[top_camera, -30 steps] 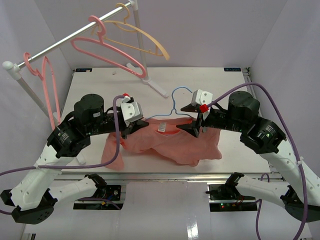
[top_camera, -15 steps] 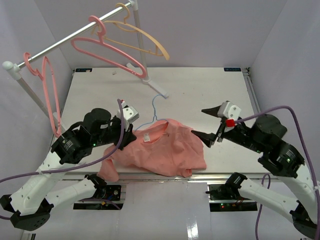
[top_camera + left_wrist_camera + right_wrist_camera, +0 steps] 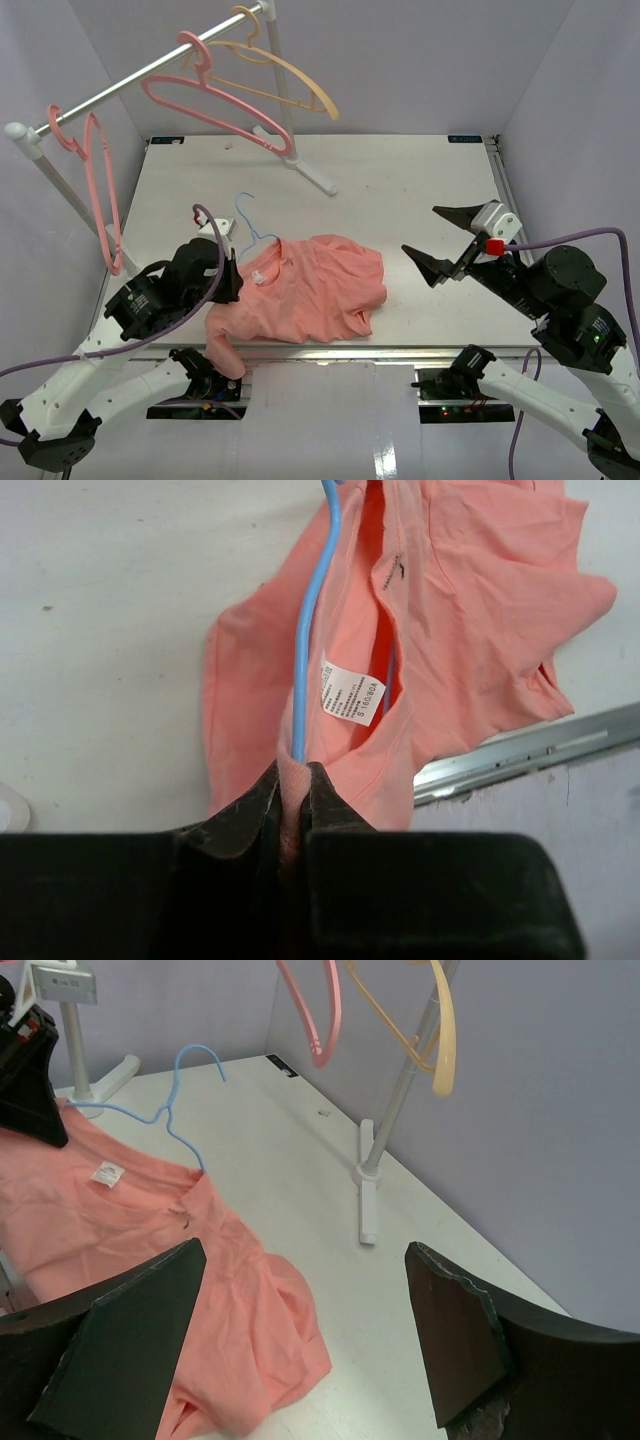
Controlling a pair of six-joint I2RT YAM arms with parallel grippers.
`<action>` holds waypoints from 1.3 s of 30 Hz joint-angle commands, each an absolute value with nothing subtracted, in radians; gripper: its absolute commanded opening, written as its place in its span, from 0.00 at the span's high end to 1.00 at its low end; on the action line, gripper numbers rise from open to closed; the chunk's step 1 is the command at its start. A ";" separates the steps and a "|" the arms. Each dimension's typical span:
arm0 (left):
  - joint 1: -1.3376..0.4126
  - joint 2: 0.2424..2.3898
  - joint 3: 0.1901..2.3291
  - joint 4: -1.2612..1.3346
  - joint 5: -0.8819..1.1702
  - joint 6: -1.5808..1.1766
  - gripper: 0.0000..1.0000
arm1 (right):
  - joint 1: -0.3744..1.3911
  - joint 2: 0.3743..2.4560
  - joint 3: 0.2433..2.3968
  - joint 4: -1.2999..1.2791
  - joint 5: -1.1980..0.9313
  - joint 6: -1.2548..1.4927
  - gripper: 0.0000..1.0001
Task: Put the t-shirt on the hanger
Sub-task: Place the hanger at the clothesline.
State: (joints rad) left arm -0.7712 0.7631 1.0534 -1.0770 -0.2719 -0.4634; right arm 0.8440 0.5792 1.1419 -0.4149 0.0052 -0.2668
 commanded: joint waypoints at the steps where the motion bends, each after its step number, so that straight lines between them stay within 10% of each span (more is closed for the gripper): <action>1: -0.772 0.694 1.064 -1.137 -0.493 -0.655 1.00 | 0.848 0.559 1.139 -0.372 0.034 -0.259 0.12; 15: -0.773 0.761 1.317 -1.185 -0.843 -0.819 1.00 | 0.865 0.553 1.126 -0.374 0.064 -0.262 0.12; 39: -0.772 1.084 1.700 -0.833 -1.099 -0.311 1.00 | 0.868 0.626 1.125 -0.377 0.060 -0.263 0.11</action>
State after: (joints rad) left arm -0.7719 1.0640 1.6733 -0.9676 -1.0227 -0.4506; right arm 0.8646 0.6151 1.1275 -0.4149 0.0528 -0.2665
